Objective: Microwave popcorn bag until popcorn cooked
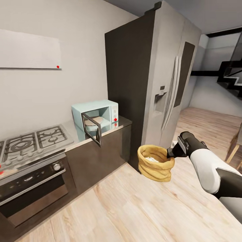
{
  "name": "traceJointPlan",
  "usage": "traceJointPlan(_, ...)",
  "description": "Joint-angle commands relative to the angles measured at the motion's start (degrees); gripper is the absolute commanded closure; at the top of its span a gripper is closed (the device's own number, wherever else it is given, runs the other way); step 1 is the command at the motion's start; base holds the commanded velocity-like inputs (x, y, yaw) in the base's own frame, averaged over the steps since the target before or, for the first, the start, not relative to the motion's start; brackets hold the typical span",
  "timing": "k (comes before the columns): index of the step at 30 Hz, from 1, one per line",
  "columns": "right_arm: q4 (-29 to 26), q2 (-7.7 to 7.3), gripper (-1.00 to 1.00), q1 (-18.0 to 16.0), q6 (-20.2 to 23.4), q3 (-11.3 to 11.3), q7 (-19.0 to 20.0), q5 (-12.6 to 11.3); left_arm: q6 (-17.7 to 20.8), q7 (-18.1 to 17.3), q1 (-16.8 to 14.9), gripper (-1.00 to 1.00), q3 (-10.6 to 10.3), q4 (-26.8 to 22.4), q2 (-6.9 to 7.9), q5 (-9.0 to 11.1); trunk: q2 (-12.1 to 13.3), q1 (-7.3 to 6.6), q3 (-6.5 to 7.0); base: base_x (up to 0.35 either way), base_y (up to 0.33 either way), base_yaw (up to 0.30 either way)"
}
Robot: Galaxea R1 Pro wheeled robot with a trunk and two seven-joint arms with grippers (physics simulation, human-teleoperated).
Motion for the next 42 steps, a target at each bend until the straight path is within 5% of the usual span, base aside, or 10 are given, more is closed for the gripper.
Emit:
traceJointPlan(1, -0.06, 0.06, 1.0, -0.05, 0.16, -0.37, 0.36, 0.73, -0.14, 0.07, -0.01, -1.0, -0.09, -0.09, -0.01, 0.27, -0.06, 0.05, -0.08, 0.323, 0.0, 0.0)
traceJointPlan(42, -0.06, 0.0, 1.0, -0.05, 0.16, -0.25, 0.37, 0.93, -0.9, 0.03, -0.01, -1.0, 0.58, -0.11, 0.08, 0.4, -0.06, 0.05, -0.08, 0.305, -0.009, 0.03)
